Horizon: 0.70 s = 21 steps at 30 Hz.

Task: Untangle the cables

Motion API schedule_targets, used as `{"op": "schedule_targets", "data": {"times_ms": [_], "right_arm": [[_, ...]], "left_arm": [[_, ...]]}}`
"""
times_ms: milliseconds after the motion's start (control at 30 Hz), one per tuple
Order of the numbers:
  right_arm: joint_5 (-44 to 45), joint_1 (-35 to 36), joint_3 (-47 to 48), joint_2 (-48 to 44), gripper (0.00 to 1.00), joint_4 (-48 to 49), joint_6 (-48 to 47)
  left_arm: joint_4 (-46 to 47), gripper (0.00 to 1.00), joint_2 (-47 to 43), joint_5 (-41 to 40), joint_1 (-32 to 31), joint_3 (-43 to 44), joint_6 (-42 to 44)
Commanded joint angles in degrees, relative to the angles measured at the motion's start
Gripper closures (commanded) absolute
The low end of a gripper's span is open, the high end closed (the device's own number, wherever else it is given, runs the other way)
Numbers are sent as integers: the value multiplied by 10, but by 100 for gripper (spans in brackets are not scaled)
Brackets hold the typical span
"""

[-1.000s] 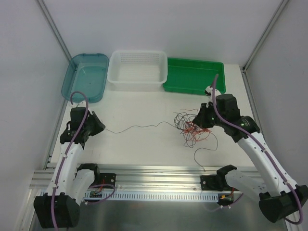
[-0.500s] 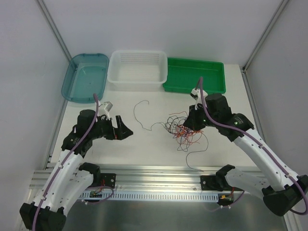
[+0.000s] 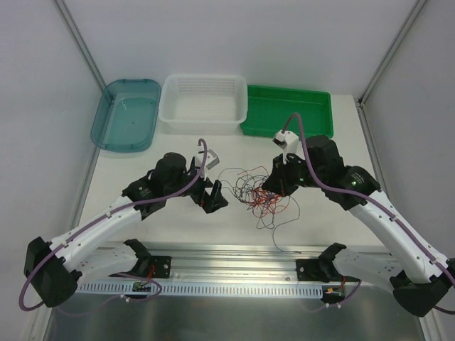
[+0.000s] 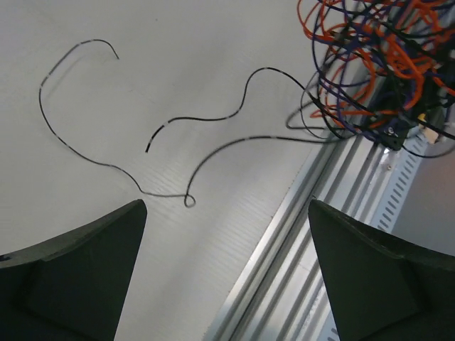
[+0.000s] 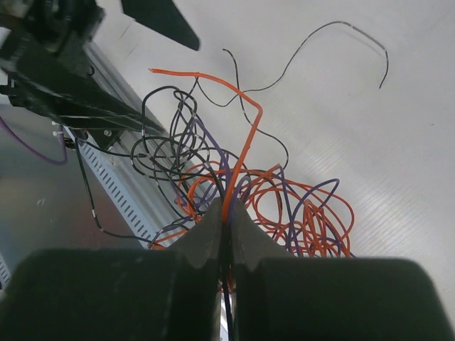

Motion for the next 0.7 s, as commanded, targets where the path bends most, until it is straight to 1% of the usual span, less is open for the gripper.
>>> {"op": "schedule_targets", "data": {"times_ms": [0,67,200,300,333,433,467,533,567,600,633,667], "right_arm": [[-30,8,30,-1,99,7,0],[-35,14,31,-2,99,12,3],[-42,21,27,-2,99,23,13],[-45,23,22,-2,99,34,18],[-42,22,21,-1,99,36,19],[-21,23,14,-2,99,35,17],[-11,23,8,-2,99,32,16],[28,23,0,-2,98,22,14],[45,23,-4,-1,98,18,14],[66,23,-13,-2,98,13,16],[114,22,-19,-2,98,9,20],[140,21,-26,-2,98,1,34]], "left_arm": [[67,1,55,-45,-14,36,57],[86,1,76,-35,-20,41,66],[117,7,91,-16,-33,34,69],[134,20,96,-6,-36,23,69],[138,33,97,-3,-36,17,69],[141,53,85,2,-37,-1,56],[141,66,81,2,-37,-6,53],[141,79,58,-4,-37,-23,42],[141,92,49,-11,-37,-29,39],[141,98,38,-22,-37,-34,31],[141,100,16,-32,-37,-44,27],[141,100,4,-41,-37,-49,20]]}}
